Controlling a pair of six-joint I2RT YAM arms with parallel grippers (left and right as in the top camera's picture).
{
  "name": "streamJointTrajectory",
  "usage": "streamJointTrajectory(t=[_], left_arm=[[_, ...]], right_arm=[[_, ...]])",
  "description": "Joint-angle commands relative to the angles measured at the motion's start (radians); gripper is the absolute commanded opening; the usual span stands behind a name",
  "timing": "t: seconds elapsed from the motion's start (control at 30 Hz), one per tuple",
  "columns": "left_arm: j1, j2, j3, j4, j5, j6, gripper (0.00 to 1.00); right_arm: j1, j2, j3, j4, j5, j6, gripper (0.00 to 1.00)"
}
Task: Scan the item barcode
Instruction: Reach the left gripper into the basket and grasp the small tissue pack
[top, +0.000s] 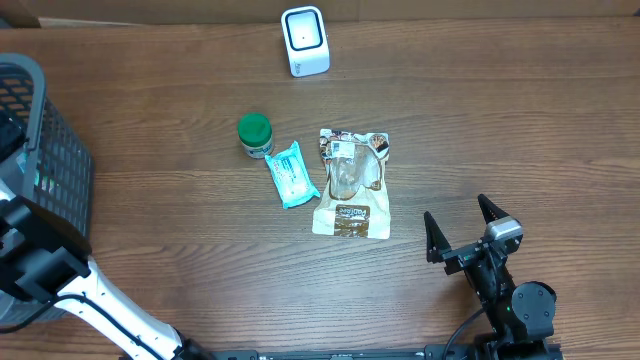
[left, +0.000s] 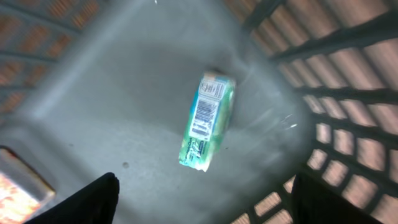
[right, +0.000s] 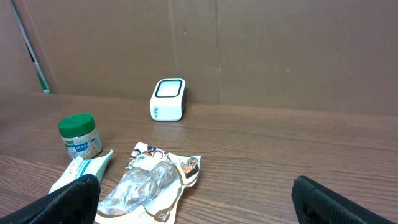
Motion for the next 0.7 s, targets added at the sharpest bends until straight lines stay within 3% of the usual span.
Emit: streamJointTrajectory(t=[0.0,0.13,0.27,0.5,0.57,0.6,0.63,0.67], left_arm=[[0.009,-0.005,-0.106,0.047,0.010,0.027,0.72],[0.008,-0.005,-0.163,0.130,0.012,0.027,0.72],[0.008,-0.005,-0.192,0.167,0.009,0.027,0.61],[0.018,-0.003,-0.304,0.246,0.001,0.027,0.53],[0.018,-0.003,-0.323,0.257,0.001,0.027,0.39],[0.018,-0.003,-0.326,0.257,0.001,0.027,0.14],[0.018,-0.003,-0.326,0.254,0.001,0.027,0.04],[0.018,-0.006,-0.325,0.253,0.001,0.027,0.04]], right_arm=[[-0.003,-0.010,-0.010,0.005,0.001,0.003,1.00],[-0.003,-0.010,-0.010,0.005,0.000,0.003,1.00],[-0.003,-0.010,-0.010,0.005,0.001,0.003,1.00],[-0.003,-0.010,-0.010,0.005,0.000,0.003,1.00],[-0.003,-0.010,-0.010,0.005,0.001,0.003,1.00],[-0.003,-0.010,-0.010,0.005,0.000,0.003,1.00],[-0.003,-0.010,-0.010,0.005,0.001,0.003,1.00],[-0.003,-0.010,-0.010,0.005,0.001,0.003,1.00]])
